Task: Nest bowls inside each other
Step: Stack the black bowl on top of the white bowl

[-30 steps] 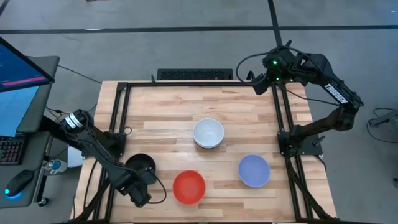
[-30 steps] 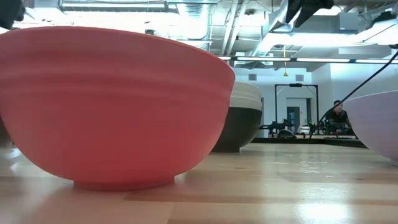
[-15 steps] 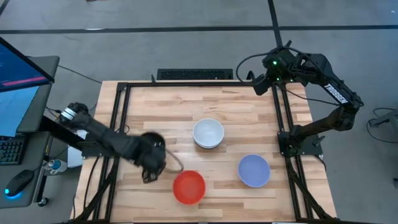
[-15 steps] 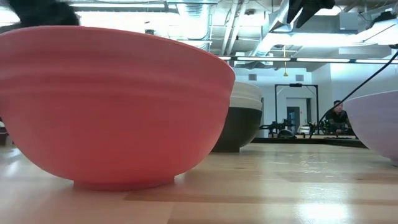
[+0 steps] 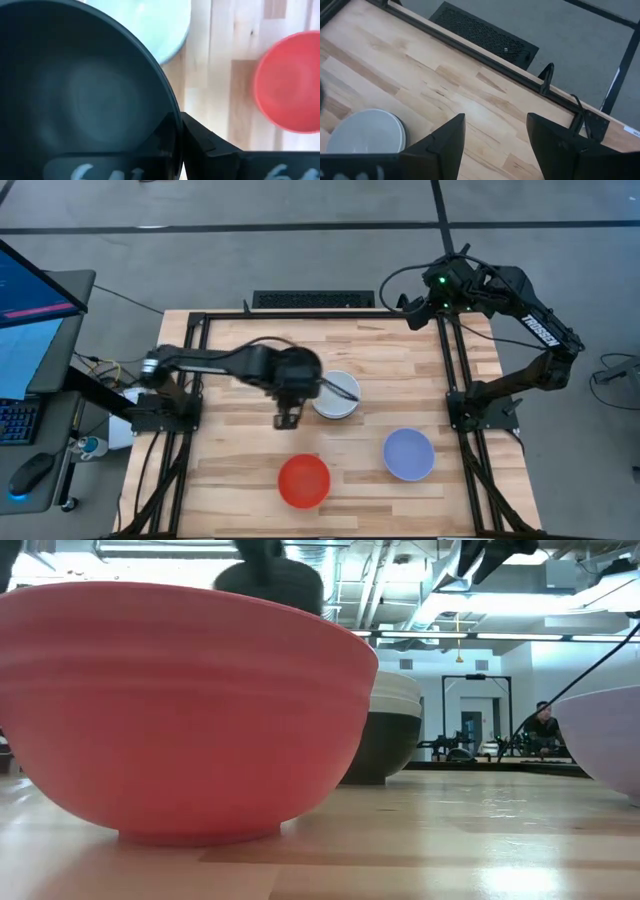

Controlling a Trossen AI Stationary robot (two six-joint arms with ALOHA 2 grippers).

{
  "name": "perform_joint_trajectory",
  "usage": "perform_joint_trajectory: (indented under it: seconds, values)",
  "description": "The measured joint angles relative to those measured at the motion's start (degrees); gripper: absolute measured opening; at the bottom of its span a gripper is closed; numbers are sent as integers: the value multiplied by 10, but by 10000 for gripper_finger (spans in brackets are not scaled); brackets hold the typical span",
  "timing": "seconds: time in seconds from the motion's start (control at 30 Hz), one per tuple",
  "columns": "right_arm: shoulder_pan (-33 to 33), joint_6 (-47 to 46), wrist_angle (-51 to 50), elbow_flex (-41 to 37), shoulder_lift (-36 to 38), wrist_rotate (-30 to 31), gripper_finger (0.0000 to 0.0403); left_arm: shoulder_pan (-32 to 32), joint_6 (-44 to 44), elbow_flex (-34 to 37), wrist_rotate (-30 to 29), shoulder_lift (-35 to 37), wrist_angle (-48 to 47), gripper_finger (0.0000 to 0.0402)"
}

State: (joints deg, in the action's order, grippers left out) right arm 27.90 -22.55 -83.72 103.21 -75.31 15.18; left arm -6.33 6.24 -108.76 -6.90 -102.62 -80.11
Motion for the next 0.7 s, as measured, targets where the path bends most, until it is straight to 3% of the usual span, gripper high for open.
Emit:
perform_joint_trajectory:
  seconds: [0.37,0.7]
  values:
    - [0,-10,-2,0,0,1,235,20,-123,-264,52,-227,-39,0]
    - [0,-10,-2,0,0,4,235,15,-126,-177,25,-243,8,0]
